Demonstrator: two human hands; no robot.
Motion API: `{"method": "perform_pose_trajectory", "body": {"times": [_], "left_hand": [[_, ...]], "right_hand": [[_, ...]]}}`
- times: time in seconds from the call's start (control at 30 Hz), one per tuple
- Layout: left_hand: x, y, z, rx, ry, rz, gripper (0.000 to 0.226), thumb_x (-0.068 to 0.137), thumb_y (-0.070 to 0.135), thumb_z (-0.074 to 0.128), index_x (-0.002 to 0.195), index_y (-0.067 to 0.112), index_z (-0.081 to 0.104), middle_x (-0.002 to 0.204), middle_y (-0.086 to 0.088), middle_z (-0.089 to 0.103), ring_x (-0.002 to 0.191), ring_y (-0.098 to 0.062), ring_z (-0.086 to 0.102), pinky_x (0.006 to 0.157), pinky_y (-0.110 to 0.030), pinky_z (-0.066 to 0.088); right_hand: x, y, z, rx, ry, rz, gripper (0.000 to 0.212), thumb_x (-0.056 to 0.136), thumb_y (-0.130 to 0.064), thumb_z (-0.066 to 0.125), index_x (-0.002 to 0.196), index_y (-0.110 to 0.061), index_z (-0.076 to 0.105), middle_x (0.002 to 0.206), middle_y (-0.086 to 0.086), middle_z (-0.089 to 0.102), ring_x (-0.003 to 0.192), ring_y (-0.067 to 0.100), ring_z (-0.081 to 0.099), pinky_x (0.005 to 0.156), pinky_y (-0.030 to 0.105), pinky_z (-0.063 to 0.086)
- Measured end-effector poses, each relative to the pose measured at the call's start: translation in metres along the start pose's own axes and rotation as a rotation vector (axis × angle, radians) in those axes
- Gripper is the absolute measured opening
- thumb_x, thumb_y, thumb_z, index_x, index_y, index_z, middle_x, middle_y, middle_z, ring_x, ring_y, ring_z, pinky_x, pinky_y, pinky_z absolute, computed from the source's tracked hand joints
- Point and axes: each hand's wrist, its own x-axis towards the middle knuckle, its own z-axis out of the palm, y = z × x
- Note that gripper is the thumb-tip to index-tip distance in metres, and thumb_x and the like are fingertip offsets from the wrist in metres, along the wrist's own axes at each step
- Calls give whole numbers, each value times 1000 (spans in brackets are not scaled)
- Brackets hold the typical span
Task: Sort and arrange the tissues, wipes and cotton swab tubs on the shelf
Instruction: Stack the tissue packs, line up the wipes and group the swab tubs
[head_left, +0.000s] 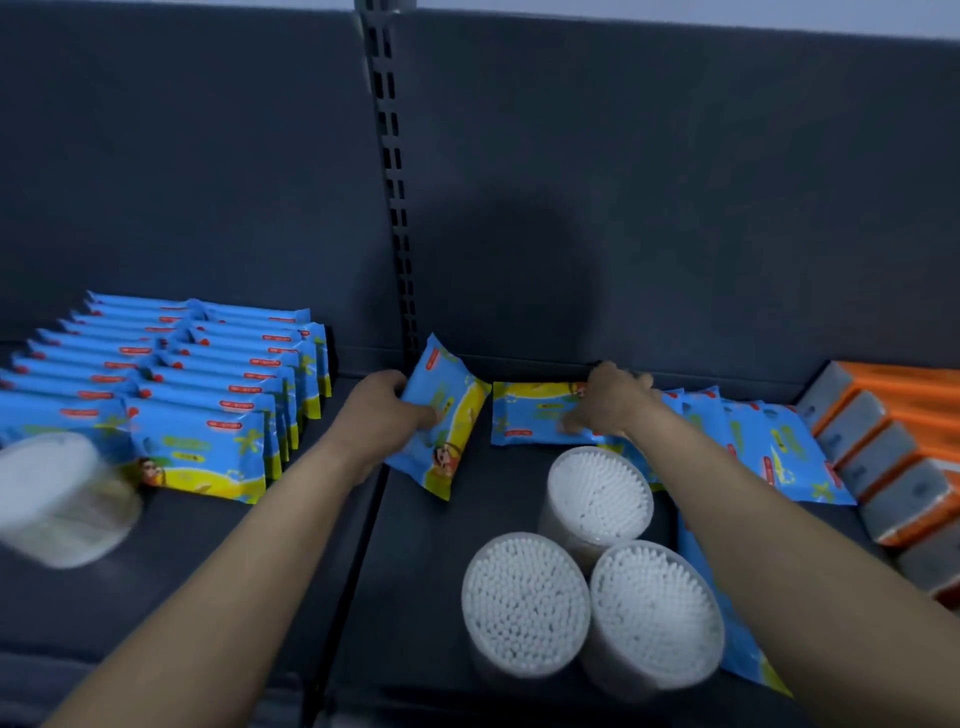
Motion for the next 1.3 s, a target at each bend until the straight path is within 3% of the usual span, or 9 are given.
{"method": "perform_pose_trajectory", "body": {"times": [0.17,0.27,0.4,0.57,0.73,0.9,1.03,1.2,1.3], "left_hand": [[-32,-1,-18,-3,117,59,18,79,13,71,87,8,55,75,-4,61,60,-15,57,49,-25,43],[-50,-3,-27,11,184,65,22,78,14,73,88,6,56,73,-4,61,59,-17,57,52,-27,44],[-63,-9,-39,4,244,73,24,77,17,74,90,6,58,78,-6,65,66,-23,62,61,-36,51],[-70,-8,-61,-1,304,142,19,79,16,72,85,9,56,69,1,58,54,-11,53,47,-21,39],[-69,-9,-102,-66,351,251,22,78,14,72,86,2,56,75,-7,62,58,-17,56,53,-29,44],[-72,-28,-173,-156,374,354,23,77,12,73,89,0,58,86,-12,70,71,-22,62,68,-42,52],[-73,-54,-244,-229,400,393,15,78,11,72,86,6,60,81,-7,68,67,-18,61,65,-37,52],[-65,-90,-302,-319,382,318,12,83,12,67,78,18,58,76,-3,66,62,-17,61,65,-35,53],[-62,-107,-317,-318,367,280,5,85,14,65,87,14,60,83,-4,68,68,-17,63,66,-33,53]], "right_hand": [[1,-6,0,70,-72,-74,56,69,-35,80,106,-9,48,105,6,56,119,33,46,94,37,40],[-3,-11,-6,73,-113,-126,66,67,-32,83,117,-2,52,117,9,57,114,31,53,91,35,45],[-10,-12,-14,151,-185,-147,47,70,-22,82,103,-1,56,101,11,57,90,23,56,73,29,45],[-16,-26,-37,516,-162,-175,49,56,-1,85,97,10,61,97,25,66,85,37,67,80,54,55],[-58,-73,-72,892,-34,-328,20,70,4,74,88,-3,66,85,19,68,55,19,63,54,31,55],[-106,-139,-73,1090,-105,-482,13,83,-12,69,85,-21,60,85,1,70,70,15,68,50,30,58],[-133,-203,-55,1143,-77,-509,10,87,-17,66,86,-23,58,86,-3,69,66,8,68,48,24,56],[-148,-255,-32,1187,-100,-450,31,80,5,67,104,-11,58,97,4,68,79,15,69,51,21,55],[-152,-272,-25,1173,-30,-418,35,73,1,75,101,-8,57,93,8,69,76,19,67,52,22,55]]}}
